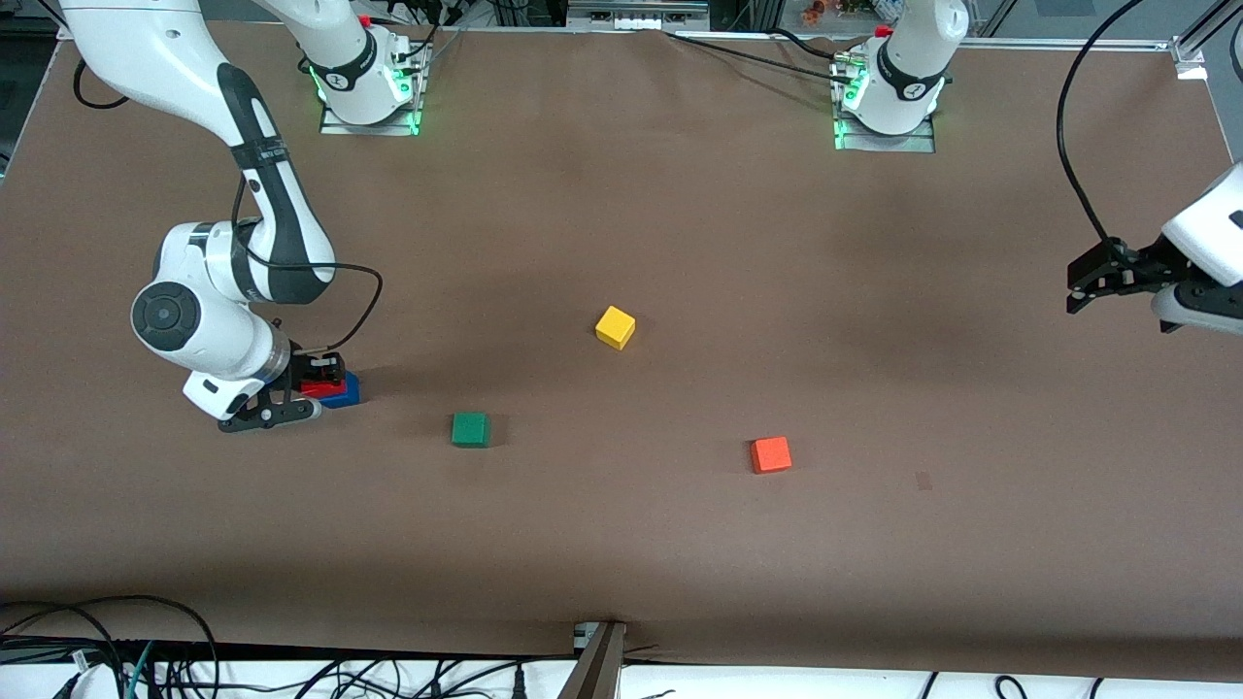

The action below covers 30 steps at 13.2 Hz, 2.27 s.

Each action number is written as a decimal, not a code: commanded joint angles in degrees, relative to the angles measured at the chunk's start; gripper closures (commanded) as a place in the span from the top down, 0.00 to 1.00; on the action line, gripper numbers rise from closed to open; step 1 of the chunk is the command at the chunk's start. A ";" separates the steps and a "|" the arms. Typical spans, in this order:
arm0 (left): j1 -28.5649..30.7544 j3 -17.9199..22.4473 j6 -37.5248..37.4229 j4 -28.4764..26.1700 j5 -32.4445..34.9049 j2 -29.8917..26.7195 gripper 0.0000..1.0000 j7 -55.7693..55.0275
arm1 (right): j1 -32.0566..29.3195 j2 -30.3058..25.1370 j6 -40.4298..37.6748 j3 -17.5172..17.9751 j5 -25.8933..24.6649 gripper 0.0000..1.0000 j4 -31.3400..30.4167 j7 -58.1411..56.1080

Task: Pass red block to right arm, stack on blue

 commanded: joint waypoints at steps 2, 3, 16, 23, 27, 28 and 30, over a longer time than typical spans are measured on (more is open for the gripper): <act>-1.24 -1.99 -1.80 -2.04 1.76 -2.91 1.00 -5.38 | -0.39 -1.40 -1.07 -0.09 -2.38 1.00 1.39 0.13; -1.24 -3.48 -2.85 -1.95 1.94 -2.91 1.00 -5.73 | -0.57 -1.48 -2.82 -0.18 -2.29 1.00 2.44 -0.05; -0.44 -4.20 -7.42 -0.90 -0.70 -2.73 1.00 -11.44 | -0.92 -5.96 -47.20 -0.97 1.57 1.00 31.27 0.48; -0.53 -4.55 -10.77 0.60 -0.79 -2.47 1.00 -11.36 | -1.36 -10.69 -55.04 -2.30 1.14 1.00 35.68 2.83; -0.44 -4.29 -10.95 0.60 -4.04 -2.38 1.00 -12.23 | -6.18 -16.93 -55.48 3.58 1.05 1.00 27.08 8.48; -0.44 -4.29 -11.04 0.60 -4.04 -2.38 1.00 -12.23 | -6.90 -18.60 -54.96 4.47 1.14 1.00 25.76 8.22; -0.44 -4.29 -11.04 0.60 -4.04 -2.38 1.00 -12.23 | -8.04 -21.60 -53.47 4.91 1.14 1.00 22.33 7.78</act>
